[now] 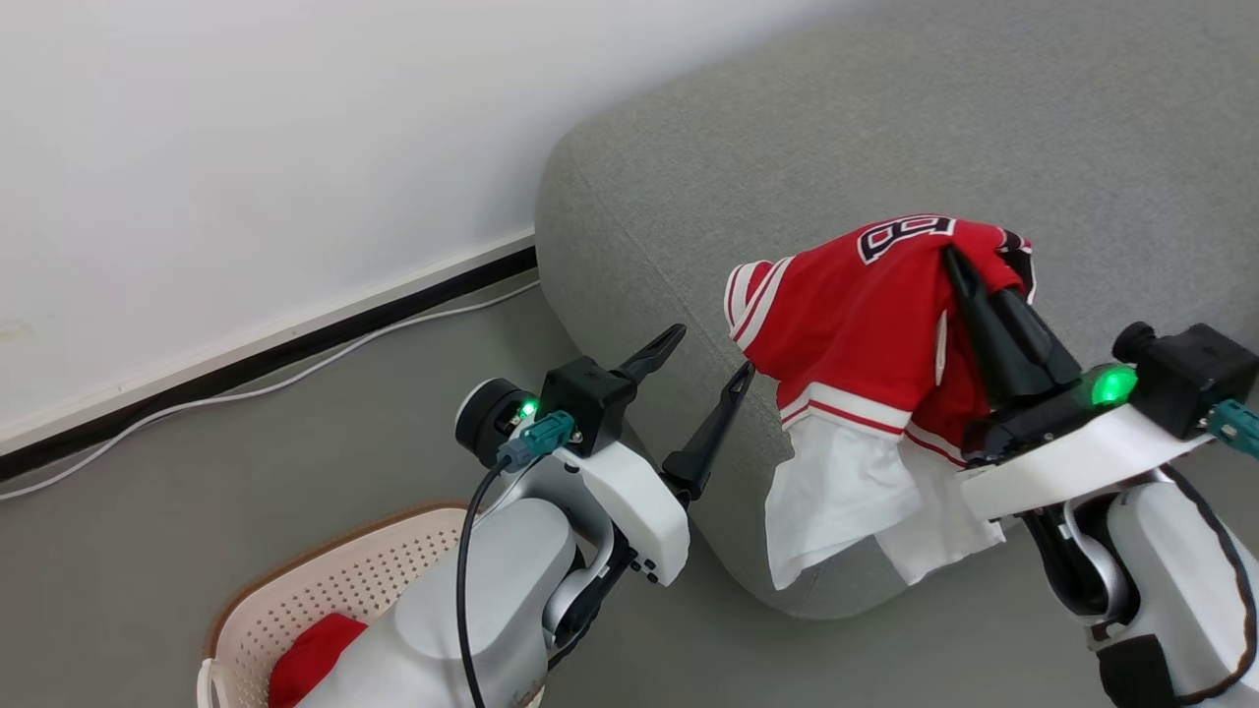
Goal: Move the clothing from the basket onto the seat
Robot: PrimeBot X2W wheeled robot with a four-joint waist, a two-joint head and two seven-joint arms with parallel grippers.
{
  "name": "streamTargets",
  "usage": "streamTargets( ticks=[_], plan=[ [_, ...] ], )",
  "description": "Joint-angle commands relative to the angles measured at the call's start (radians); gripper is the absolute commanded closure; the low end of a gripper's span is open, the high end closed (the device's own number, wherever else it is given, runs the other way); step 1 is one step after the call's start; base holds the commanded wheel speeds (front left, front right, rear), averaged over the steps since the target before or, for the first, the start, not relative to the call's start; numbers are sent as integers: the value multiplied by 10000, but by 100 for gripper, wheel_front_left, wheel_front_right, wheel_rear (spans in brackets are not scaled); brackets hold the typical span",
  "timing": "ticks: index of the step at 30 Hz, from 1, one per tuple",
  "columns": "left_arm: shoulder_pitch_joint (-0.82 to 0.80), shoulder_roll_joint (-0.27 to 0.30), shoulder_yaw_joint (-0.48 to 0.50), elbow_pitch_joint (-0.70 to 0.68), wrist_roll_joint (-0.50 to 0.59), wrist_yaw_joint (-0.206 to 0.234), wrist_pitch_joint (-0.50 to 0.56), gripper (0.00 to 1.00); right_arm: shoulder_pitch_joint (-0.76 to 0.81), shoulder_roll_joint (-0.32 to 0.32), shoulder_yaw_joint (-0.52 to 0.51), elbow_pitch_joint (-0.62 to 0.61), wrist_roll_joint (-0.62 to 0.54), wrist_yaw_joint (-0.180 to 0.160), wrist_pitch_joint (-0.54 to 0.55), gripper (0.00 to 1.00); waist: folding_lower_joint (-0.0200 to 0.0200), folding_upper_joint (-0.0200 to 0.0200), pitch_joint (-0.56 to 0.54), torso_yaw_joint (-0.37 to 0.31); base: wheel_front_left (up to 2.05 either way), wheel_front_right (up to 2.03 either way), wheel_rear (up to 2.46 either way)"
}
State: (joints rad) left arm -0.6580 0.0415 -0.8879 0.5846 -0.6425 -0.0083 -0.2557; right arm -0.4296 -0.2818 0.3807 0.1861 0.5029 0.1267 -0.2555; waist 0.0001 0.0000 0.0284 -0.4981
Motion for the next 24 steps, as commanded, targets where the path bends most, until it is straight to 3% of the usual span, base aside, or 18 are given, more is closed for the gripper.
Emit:
streamTargets(
  ticks=[1, 13, 19, 24],
  plan=[
    [-162, 87, 307, -273, 77, -67, -61, 0, 9, -115, -51, -360, 111, 40, -63, 100, -1, 0, 65, -173, 0, 0, 0],
    [-222, 87, -205, -691, -141, 100, -61, 0, 143, -779, -1354, -1034, 323, 40, -63, 100, -1, 0, 626, -444, 0, 0, 0],
    [-557, 87, -434, -827, -39, 479, -61, 0, -855, -1294, -2079, -623, 644, 40, -63, 100, -1, 0, 1502, -468, 0, 0, 0],
    [-1306, 87, -1102, -938, -62, 817, -61, 0, -2063, -2208, -2937, -116, 900, 40, -63, 100, -1, 0, 2651, 69, 0, 0, 0]
  ],
)
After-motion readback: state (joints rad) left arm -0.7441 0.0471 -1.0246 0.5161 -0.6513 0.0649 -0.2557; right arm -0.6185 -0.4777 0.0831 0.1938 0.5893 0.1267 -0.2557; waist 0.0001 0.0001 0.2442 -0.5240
